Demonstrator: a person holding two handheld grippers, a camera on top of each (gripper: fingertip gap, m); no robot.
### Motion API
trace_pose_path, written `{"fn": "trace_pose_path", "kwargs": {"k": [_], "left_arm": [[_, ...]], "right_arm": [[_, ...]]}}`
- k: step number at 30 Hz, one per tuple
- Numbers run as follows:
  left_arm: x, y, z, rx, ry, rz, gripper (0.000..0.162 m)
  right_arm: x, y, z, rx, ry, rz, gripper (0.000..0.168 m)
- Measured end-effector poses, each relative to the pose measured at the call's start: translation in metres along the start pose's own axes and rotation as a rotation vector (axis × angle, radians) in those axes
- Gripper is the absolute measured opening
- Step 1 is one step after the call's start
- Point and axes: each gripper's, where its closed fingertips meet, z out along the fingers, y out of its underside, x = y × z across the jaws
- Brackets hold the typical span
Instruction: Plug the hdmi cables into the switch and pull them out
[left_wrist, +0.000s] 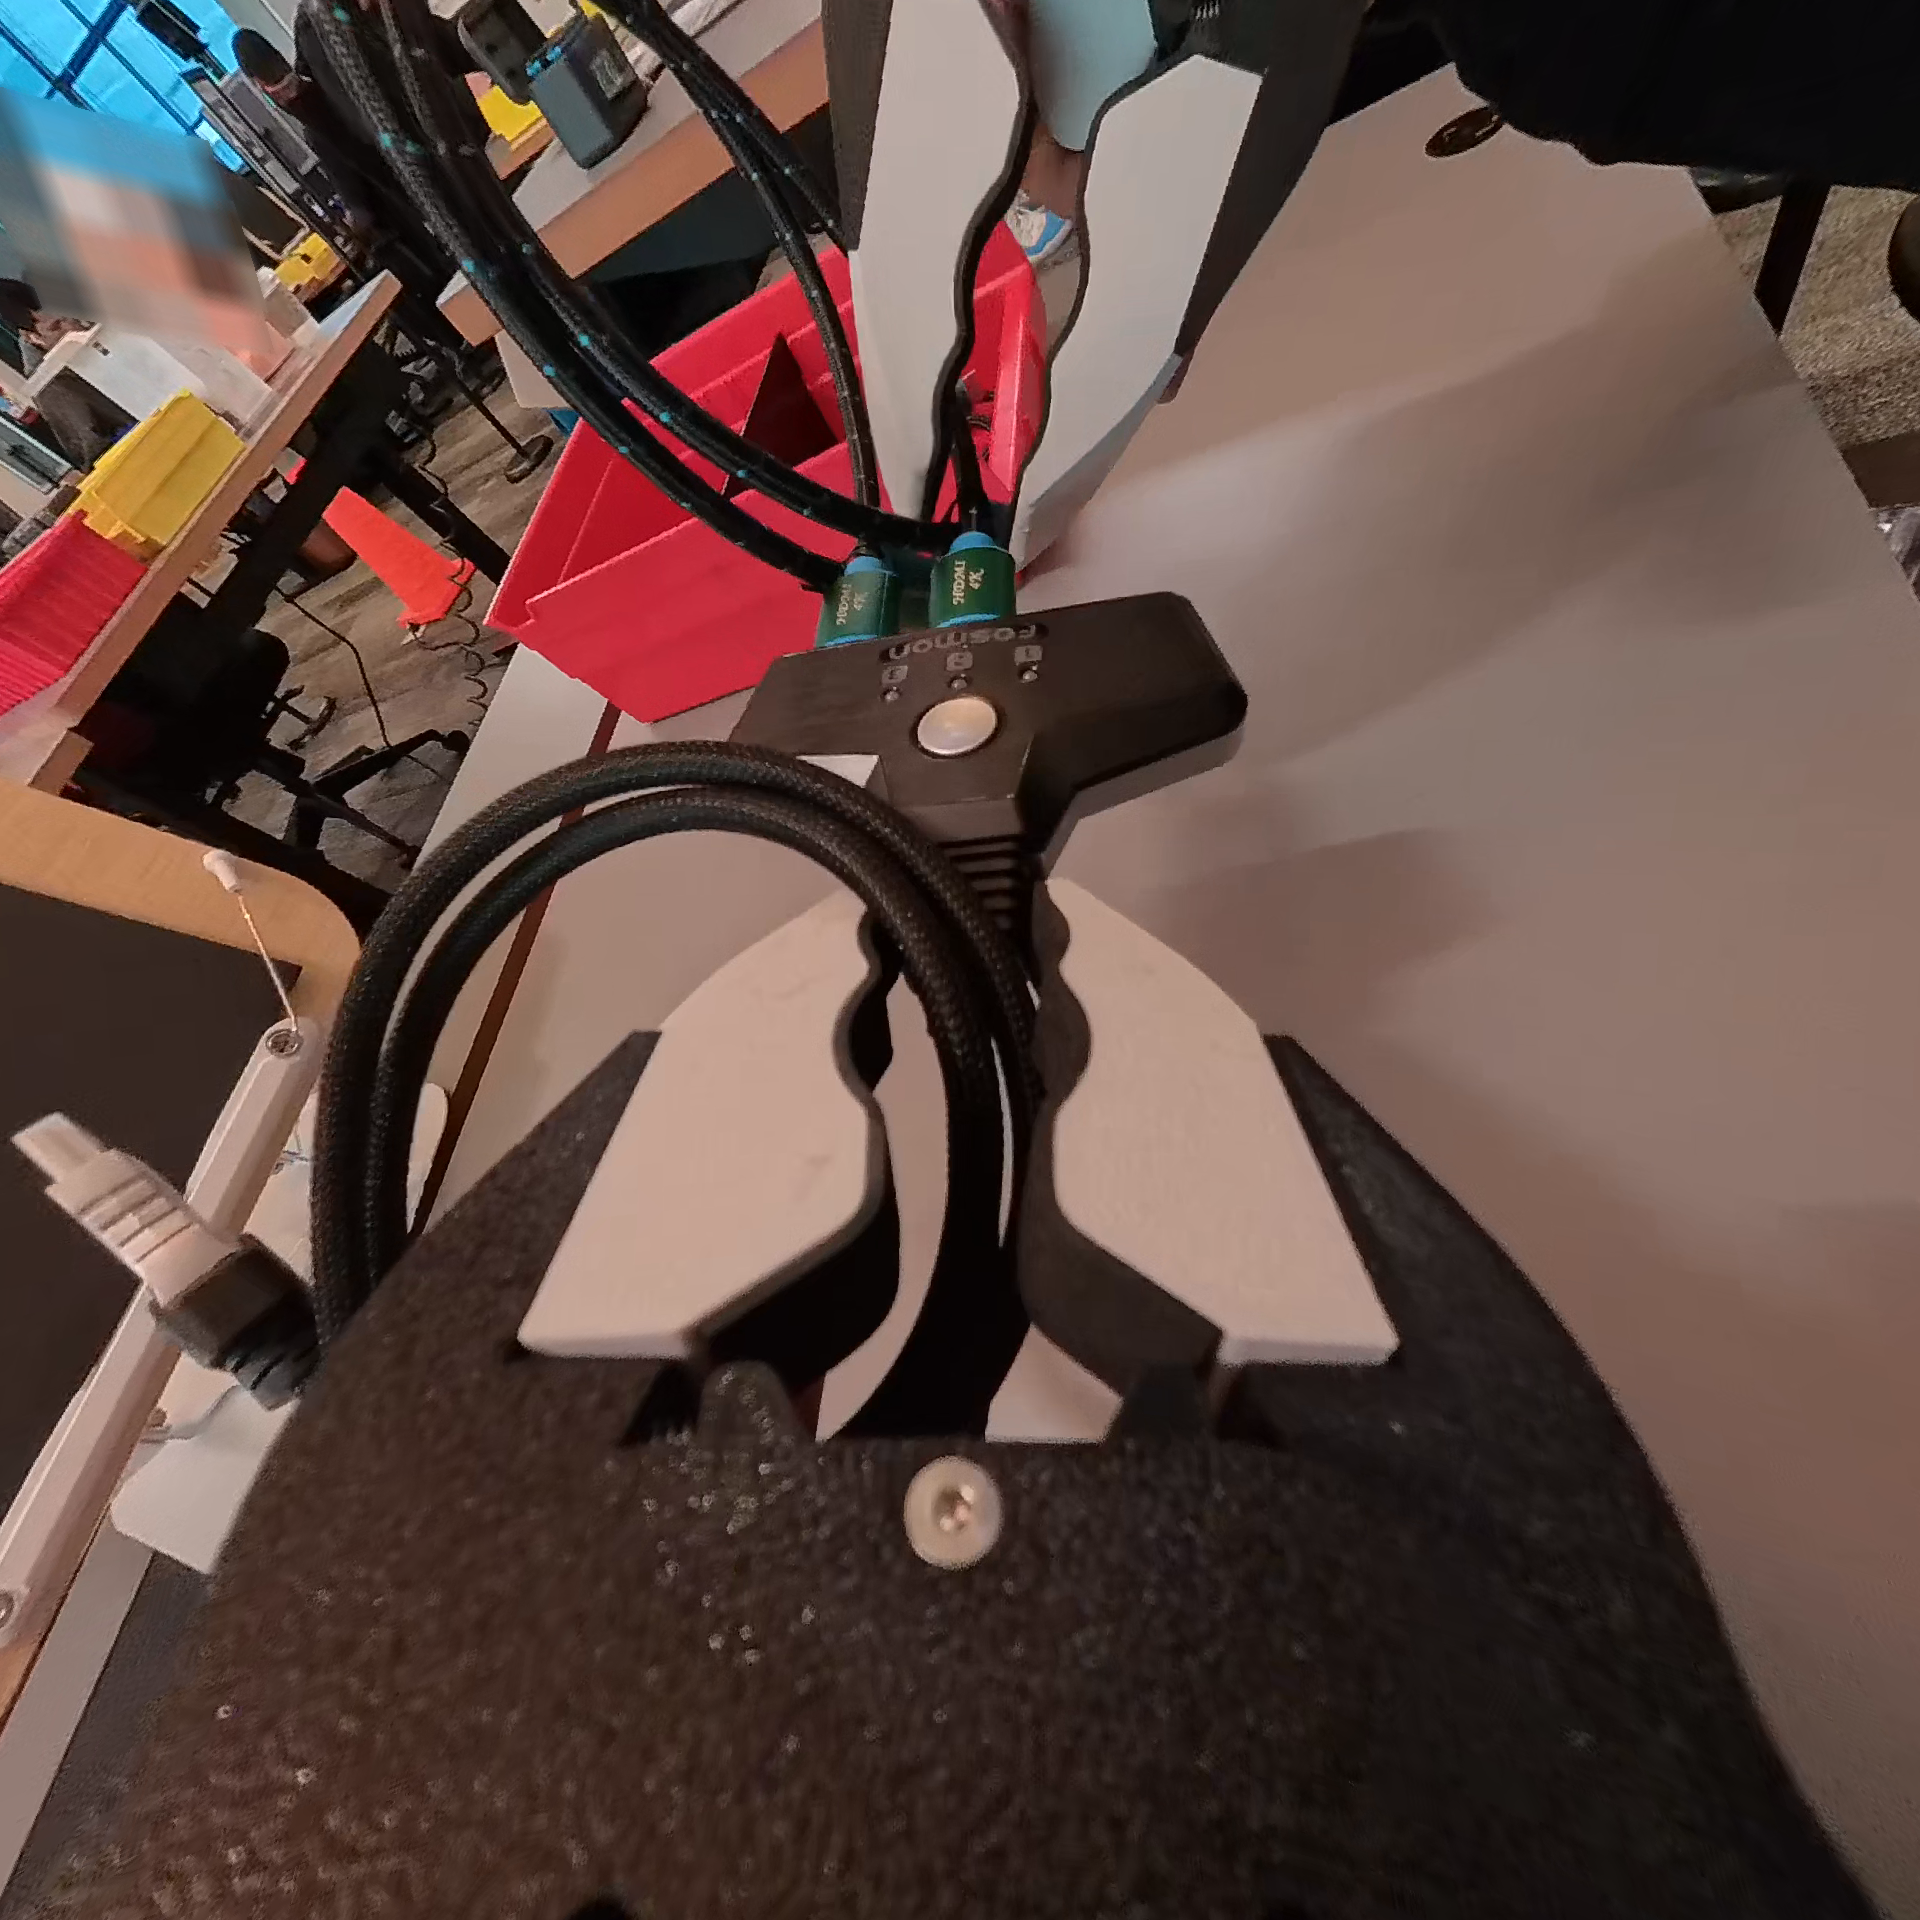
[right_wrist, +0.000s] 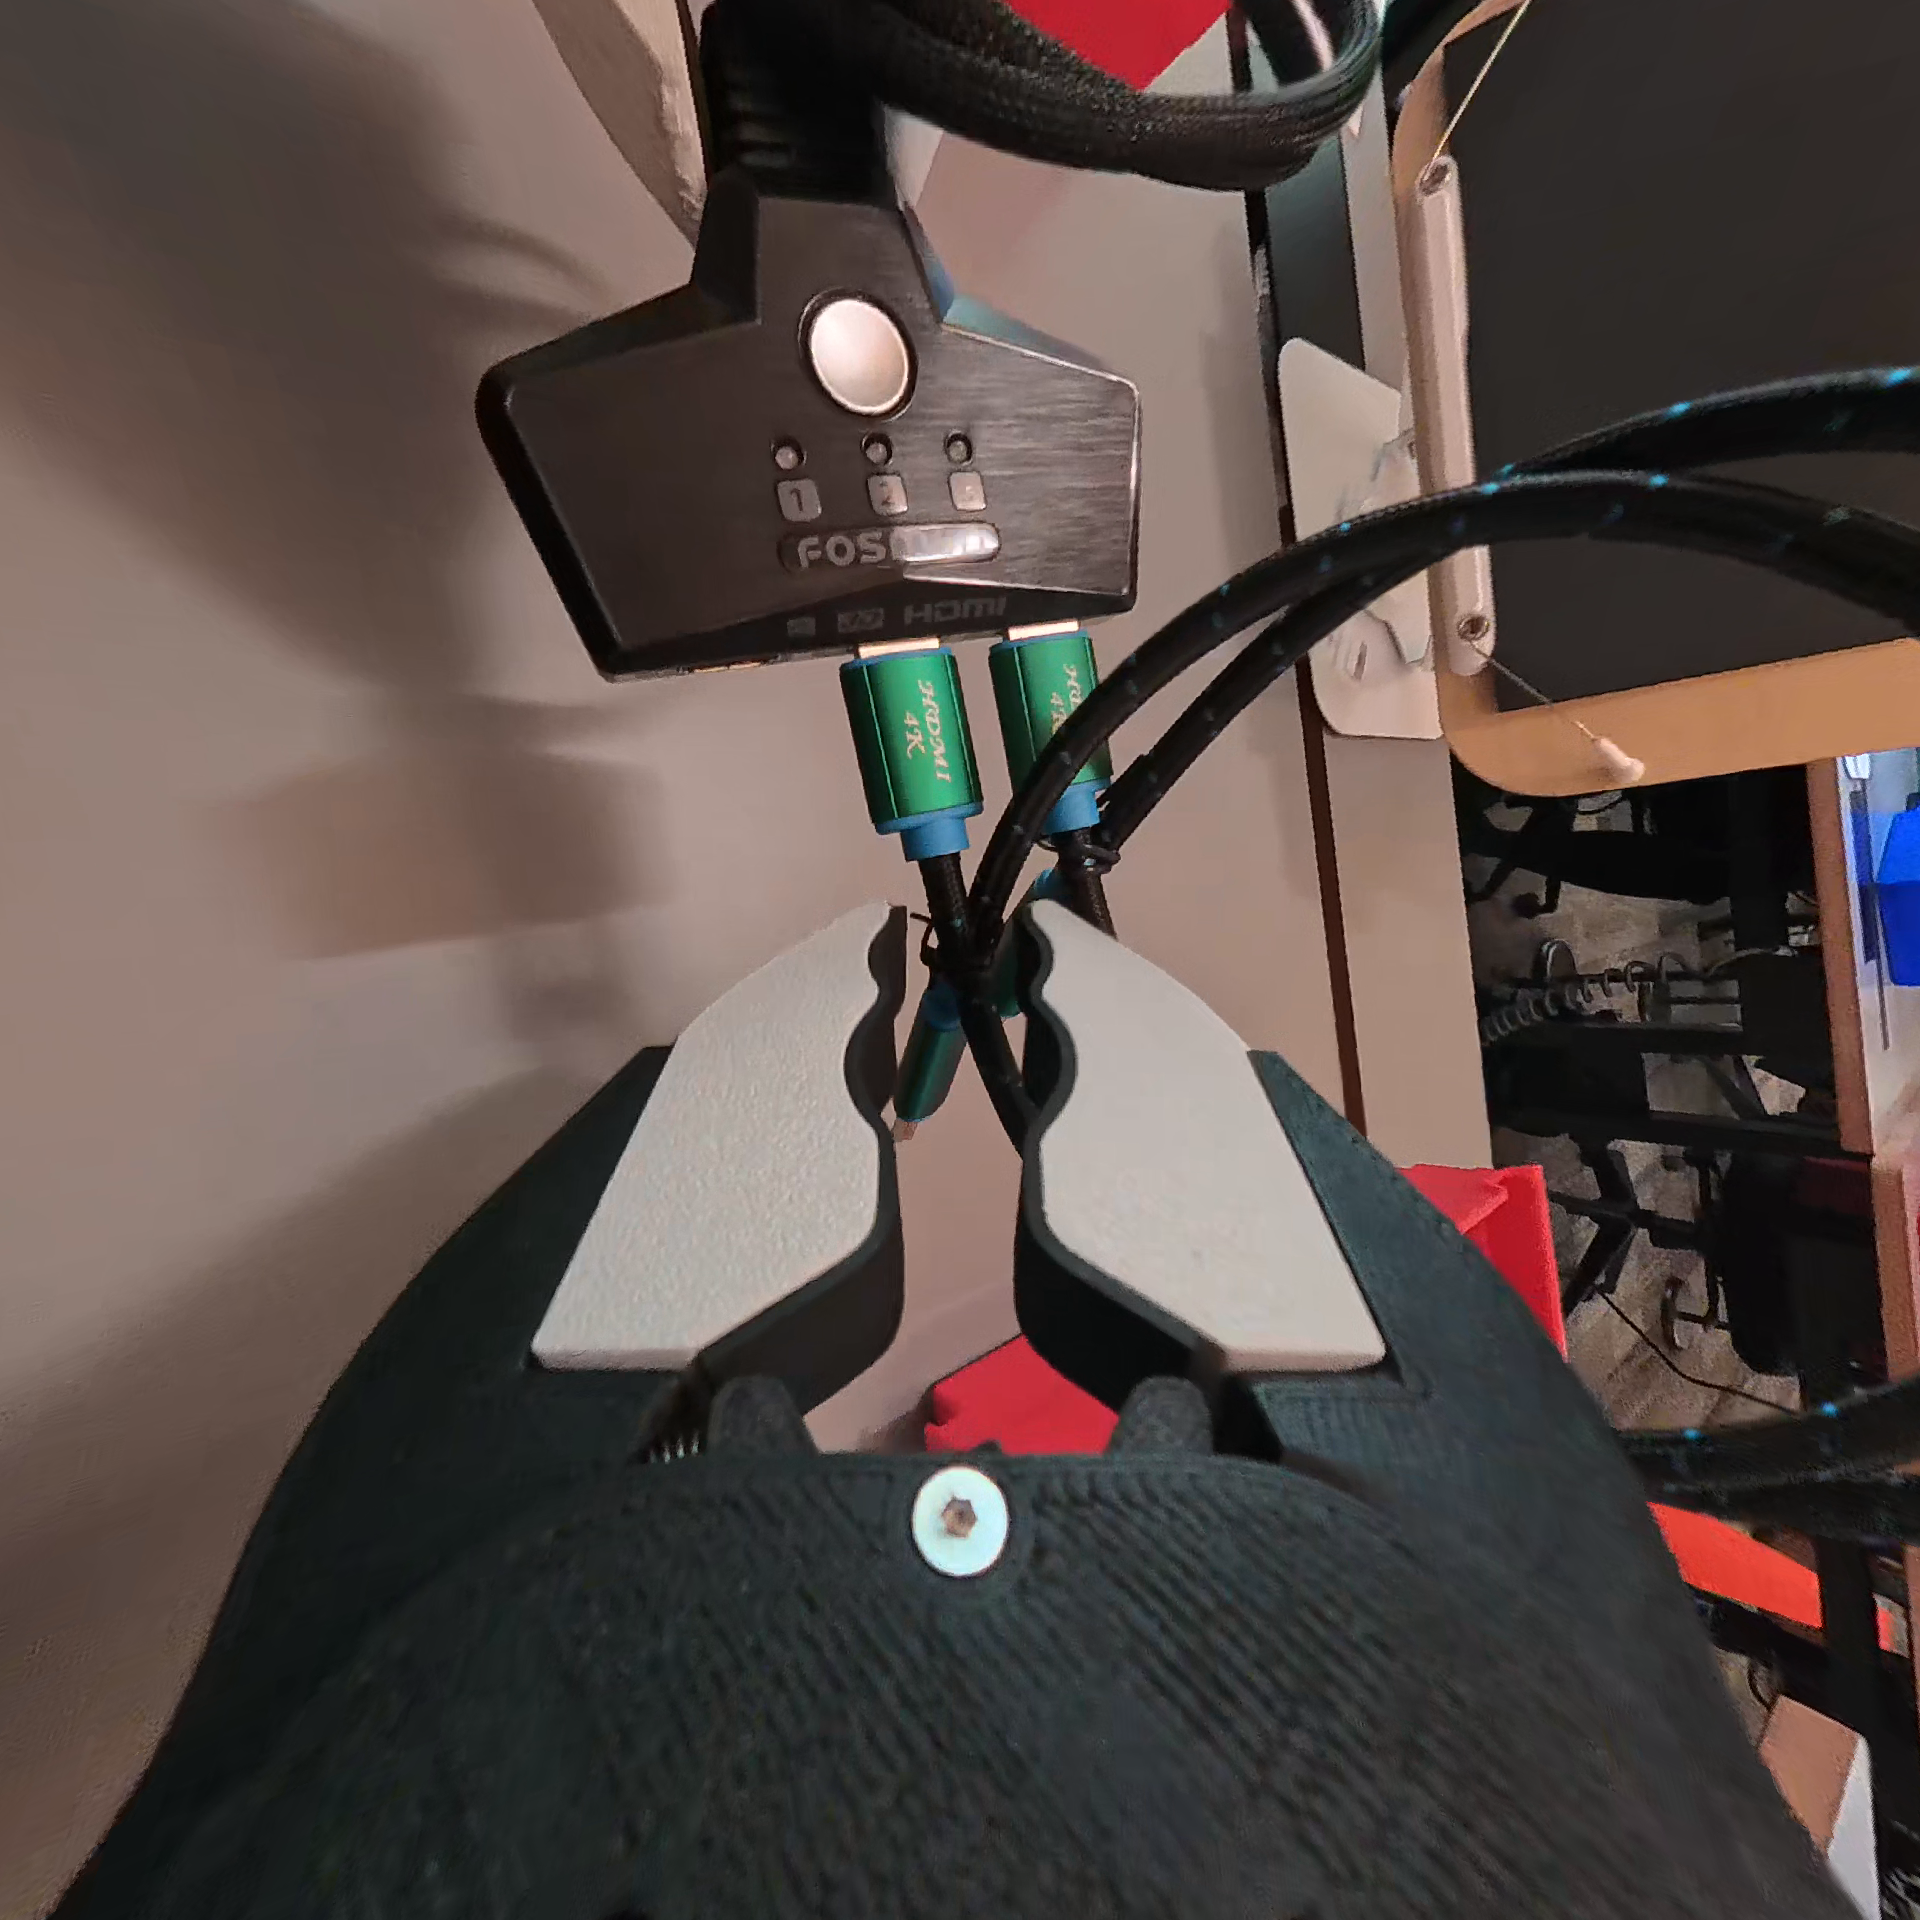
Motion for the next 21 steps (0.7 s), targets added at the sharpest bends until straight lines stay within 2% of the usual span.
{"fn": "trace_pose_path", "kwargs": {"k": [2,8,15,21], "left_arm": [[0.001,0.0,0.0,-0.005,0.002,0.006,0.022],[-0.002,-0.002,-0.001,-0.02,-0.027,0.023,0.022],[-0.004,0.001,-0.002,-0.037,-0.031,0.021,0.023],[0.002,0.001,-0.003,-0.016,0.015,-0.009,0.023]], "right_arm": [[-0.001,0.001,0.002,0.0,-0.01,0.007,0.014],[0.004,0.0,0.006,0.027,0.006,0.075,0.013],[0.003,0.001,0.012,0.014,0.048,0.015,0.011],[-0.007,0.002,0.005,0.023,-0.011,-0.074,0.01]]}}
